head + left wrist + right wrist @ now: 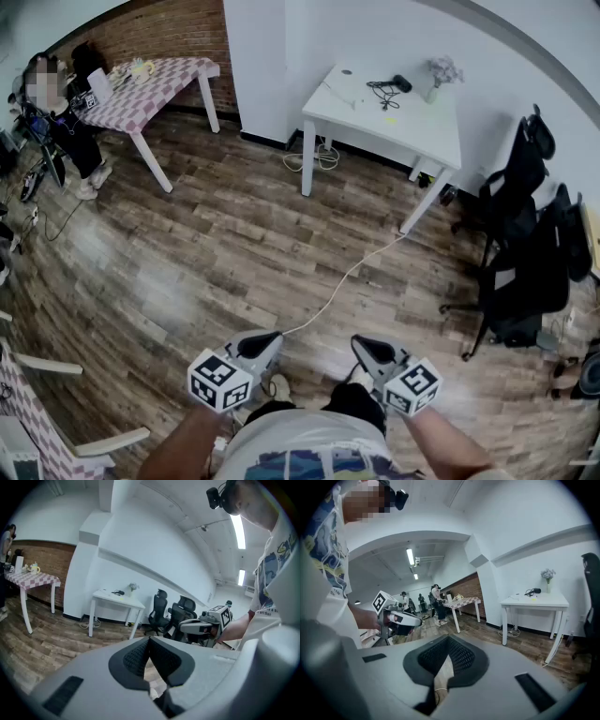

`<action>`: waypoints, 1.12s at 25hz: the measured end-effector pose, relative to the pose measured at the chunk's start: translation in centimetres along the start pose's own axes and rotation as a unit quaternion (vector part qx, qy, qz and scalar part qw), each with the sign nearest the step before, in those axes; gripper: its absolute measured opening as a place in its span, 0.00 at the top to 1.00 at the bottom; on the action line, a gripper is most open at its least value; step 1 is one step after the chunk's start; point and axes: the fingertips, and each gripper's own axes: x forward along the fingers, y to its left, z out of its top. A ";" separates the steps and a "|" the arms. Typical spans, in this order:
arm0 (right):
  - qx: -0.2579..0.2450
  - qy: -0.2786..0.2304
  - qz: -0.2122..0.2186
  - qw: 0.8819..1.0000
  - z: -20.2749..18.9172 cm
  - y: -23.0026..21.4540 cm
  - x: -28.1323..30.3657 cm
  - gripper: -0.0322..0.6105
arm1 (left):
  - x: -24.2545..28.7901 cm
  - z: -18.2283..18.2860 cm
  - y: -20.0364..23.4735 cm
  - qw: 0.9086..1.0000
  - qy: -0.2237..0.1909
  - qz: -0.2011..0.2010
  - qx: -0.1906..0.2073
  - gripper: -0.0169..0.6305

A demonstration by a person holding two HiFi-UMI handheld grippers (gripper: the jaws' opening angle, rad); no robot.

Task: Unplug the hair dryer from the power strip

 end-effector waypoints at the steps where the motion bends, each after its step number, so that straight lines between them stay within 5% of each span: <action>1: 0.007 0.002 0.001 1.000 -0.4 0.8 -0.1 0.95 | -0.2 -0.5 -0.4 1.000 0.005 -0.007 0.000 0.97; 7: 0.030 -0.005 -0.015 0.999 -0.5 1.9 -0.7 0.95 | 1.1 -1.0 -1.2 0.999 0.020 -0.026 0.005 0.97; 22: 0.040 -0.046 -0.051 0.997 3.1 -10.2 -1.5 0.95 | 14.1 6.5 -2.1 0.996 0.043 -0.055 0.050 0.97; 28: 0.034 -0.054 -0.052 0.997 3.8 -14.8 -1.1 0.84 | 18.1 8.5 -1.3 0.997 0.030 -0.050 0.041 0.94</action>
